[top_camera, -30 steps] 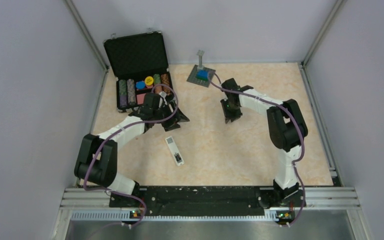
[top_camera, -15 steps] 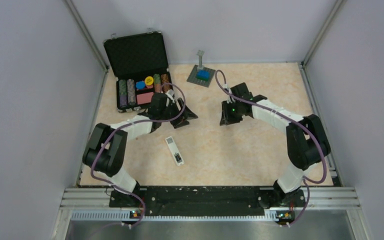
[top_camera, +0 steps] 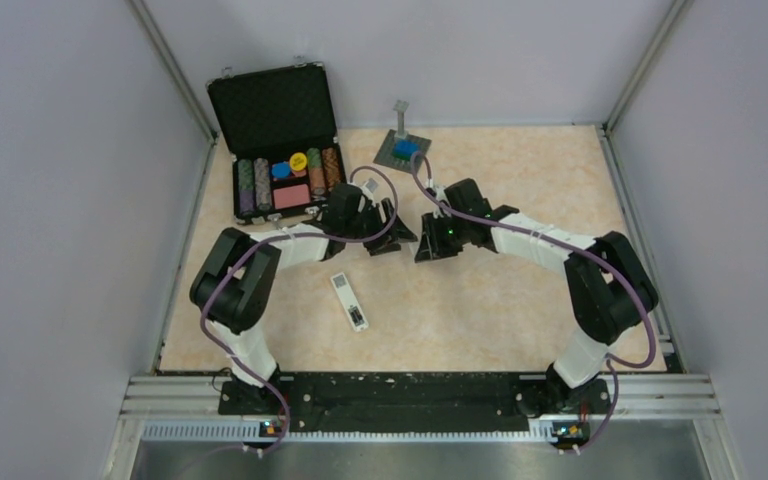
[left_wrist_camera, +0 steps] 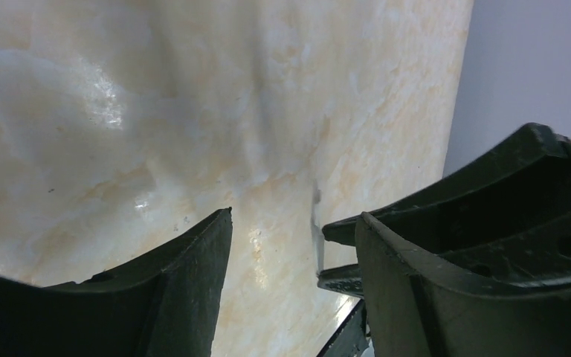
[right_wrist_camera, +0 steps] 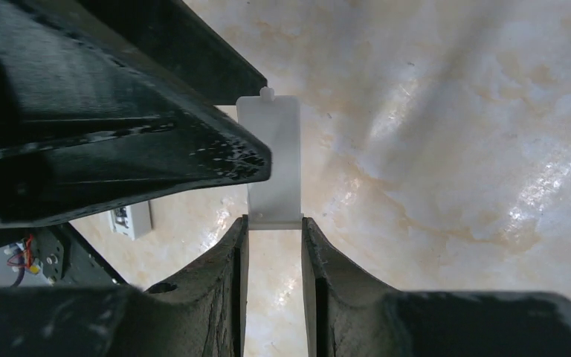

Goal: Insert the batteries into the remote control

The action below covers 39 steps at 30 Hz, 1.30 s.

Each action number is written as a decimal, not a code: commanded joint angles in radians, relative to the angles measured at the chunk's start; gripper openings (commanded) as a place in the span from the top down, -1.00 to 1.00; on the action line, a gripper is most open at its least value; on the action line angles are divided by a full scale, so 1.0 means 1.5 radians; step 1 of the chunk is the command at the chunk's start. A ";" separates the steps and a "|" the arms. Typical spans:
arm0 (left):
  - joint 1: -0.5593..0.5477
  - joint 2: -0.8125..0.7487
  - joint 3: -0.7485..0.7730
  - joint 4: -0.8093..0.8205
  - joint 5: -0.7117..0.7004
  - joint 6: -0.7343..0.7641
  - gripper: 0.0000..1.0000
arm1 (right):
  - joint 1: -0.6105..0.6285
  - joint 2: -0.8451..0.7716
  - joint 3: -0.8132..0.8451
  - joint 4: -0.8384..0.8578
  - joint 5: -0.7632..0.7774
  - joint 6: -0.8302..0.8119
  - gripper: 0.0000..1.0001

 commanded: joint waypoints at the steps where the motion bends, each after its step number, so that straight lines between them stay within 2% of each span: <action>1: 0.000 0.025 0.022 0.023 0.017 0.006 -0.29 | 0.009 -0.009 0.011 0.051 -0.029 0.021 0.60; 5: 0.000 0.038 0.031 0.024 0.025 -0.005 -0.07 | 0.009 -0.004 0.009 0.058 -0.034 0.026 0.60; 9: -0.001 0.054 0.032 0.041 0.043 -0.025 0.28 | 0.010 0.003 0.010 0.061 -0.038 0.029 0.60; 14: -0.002 0.068 0.033 0.054 0.054 -0.050 0.53 | 0.011 0.021 0.017 0.063 -0.037 0.036 0.61; 19: -0.003 0.081 0.035 0.051 0.054 -0.067 1.00 | 0.010 0.042 0.026 0.061 -0.028 0.046 0.62; 23: -0.003 0.081 0.045 0.020 0.049 -0.079 1.00 | 0.010 0.039 0.027 0.054 -0.015 0.058 0.56; 27: -0.003 0.066 0.080 -0.101 0.007 -0.076 1.00 | 0.011 -0.001 0.009 0.060 0.002 0.056 0.18; 30: -0.003 0.052 0.115 -0.215 -0.011 -0.089 1.00 | 0.020 -0.045 -0.019 0.092 0.014 0.016 -0.01; 34: -0.003 0.043 0.148 -0.306 0.003 -0.121 1.00 | 0.058 -0.117 -0.058 0.139 0.067 -0.055 -0.07; 39: -0.001 0.034 0.177 -0.399 0.024 -0.134 1.00 | 0.101 -0.247 -0.144 0.257 0.097 -0.153 -0.07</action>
